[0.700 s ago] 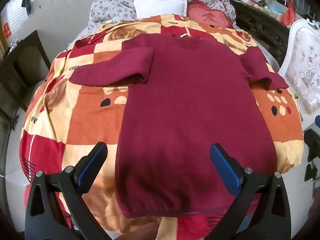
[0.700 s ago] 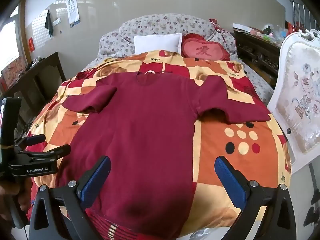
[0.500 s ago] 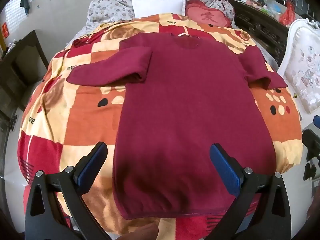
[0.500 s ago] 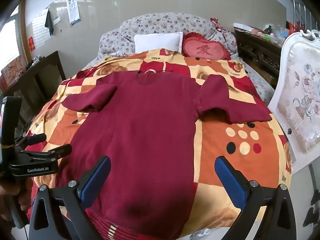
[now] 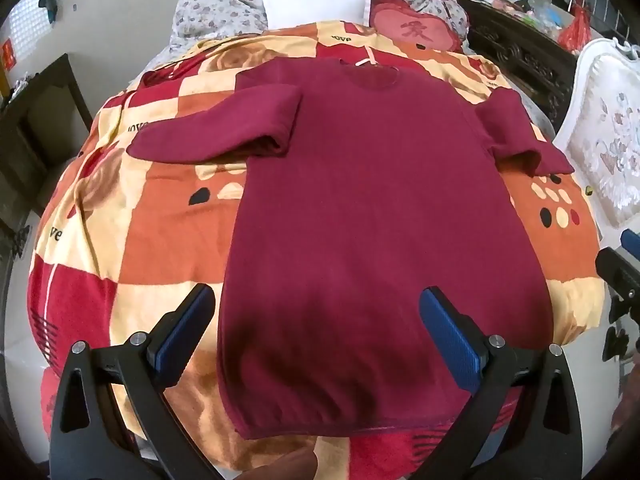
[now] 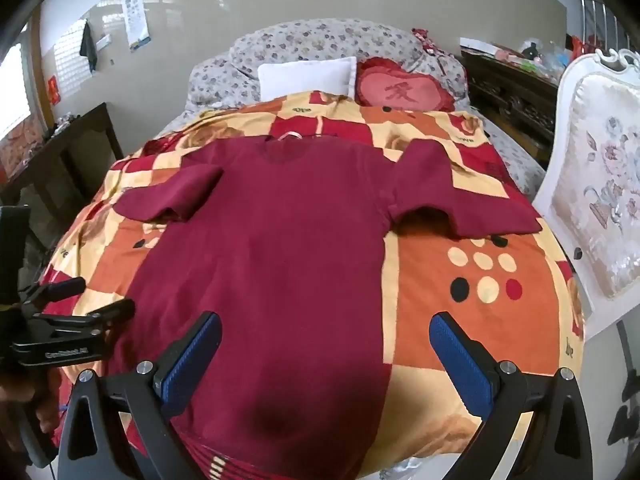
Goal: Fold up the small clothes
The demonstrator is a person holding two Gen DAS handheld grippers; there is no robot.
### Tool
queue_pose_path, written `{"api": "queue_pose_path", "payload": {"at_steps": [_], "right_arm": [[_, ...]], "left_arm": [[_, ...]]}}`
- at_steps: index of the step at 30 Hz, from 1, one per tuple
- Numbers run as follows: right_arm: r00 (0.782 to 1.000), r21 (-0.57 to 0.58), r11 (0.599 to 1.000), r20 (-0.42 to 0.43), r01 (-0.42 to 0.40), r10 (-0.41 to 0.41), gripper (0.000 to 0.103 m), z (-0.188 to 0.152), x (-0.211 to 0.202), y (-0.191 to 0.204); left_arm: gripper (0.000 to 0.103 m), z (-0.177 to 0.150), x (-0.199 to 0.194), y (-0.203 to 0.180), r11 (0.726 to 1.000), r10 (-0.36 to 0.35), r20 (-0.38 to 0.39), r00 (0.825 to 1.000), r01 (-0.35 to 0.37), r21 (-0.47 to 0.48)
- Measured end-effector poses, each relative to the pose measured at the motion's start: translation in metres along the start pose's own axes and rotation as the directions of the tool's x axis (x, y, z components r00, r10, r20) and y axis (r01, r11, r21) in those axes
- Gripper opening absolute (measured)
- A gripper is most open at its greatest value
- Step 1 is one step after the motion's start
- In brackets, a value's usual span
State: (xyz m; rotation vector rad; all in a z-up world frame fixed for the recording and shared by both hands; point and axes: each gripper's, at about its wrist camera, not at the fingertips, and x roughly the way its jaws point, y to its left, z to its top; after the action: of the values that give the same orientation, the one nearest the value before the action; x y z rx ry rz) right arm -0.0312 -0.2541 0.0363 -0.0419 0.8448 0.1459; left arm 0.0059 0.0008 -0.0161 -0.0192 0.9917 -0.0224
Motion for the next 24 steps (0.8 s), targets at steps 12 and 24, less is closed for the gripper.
{"api": "queue_pose_path", "payload": {"at_steps": [12,24], "right_arm": [[1.000,0.020,0.999,-0.010,0.025,-0.025,0.103,-0.001,0.006,-0.007],[1.000,0.018,1.000,-0.006,0.021,-0.021,0.103,-0.002,0.006,-0.007]], "left_arm": [[0.103,-0.001,-0.002,0.003,1.000,0.007,0.020,1.000,-0.007,0.007],[0.103,0.000,0.001,-0.009,0.997,-0.053,0.012,0.999,0.052,0.062]]}}
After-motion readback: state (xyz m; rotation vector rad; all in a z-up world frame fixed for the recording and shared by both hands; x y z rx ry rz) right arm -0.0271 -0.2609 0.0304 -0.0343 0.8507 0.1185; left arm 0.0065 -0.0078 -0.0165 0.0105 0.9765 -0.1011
